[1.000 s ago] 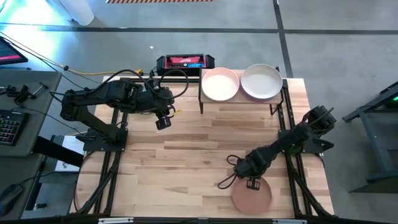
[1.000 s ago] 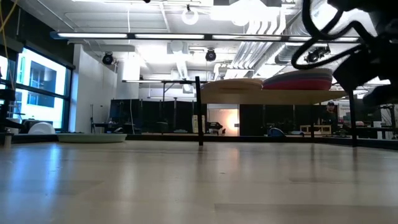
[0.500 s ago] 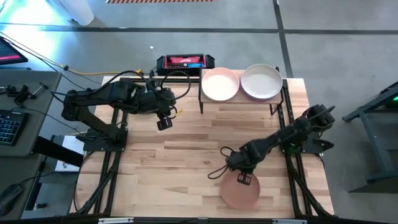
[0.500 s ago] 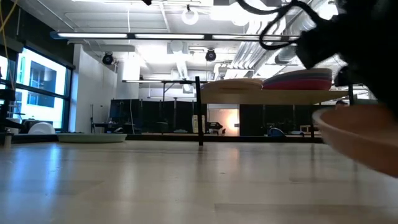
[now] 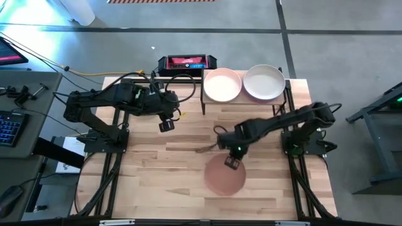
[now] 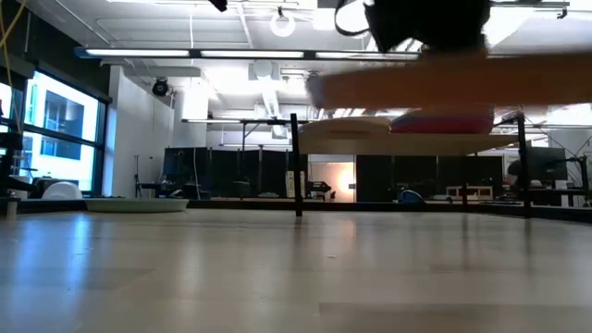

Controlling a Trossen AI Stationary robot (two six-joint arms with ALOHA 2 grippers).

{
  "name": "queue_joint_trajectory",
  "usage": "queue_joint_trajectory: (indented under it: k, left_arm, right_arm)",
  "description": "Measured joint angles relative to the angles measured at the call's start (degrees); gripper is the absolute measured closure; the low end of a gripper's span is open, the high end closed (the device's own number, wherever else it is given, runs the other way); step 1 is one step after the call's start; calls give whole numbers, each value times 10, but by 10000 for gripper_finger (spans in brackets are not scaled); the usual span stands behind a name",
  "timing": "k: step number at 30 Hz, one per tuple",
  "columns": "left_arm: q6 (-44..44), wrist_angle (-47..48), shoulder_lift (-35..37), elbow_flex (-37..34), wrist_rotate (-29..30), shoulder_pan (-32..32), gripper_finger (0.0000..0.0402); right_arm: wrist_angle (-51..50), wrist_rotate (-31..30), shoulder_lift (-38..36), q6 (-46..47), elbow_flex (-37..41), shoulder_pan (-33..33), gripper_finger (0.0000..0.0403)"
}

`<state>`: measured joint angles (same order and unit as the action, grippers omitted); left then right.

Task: Place and stack plates onto a shelf
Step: Stack the brown plate on top of the white plate on the shelf

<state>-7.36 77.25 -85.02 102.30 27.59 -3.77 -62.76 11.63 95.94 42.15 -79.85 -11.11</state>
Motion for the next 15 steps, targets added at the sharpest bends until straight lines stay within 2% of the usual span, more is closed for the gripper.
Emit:
queue_joint_trajectory:
  k: [8, 15]
  left_arm:
    - [0, 37, 0, 0, 1, 0, 273]
    - [2, 40, 0, 0, 27, 1, 273]
  right_arm:
    - [-88, -50, 0, -50, -107, 87, 403]
    - [-154, -69, 0, -126, -197, 192, 403]
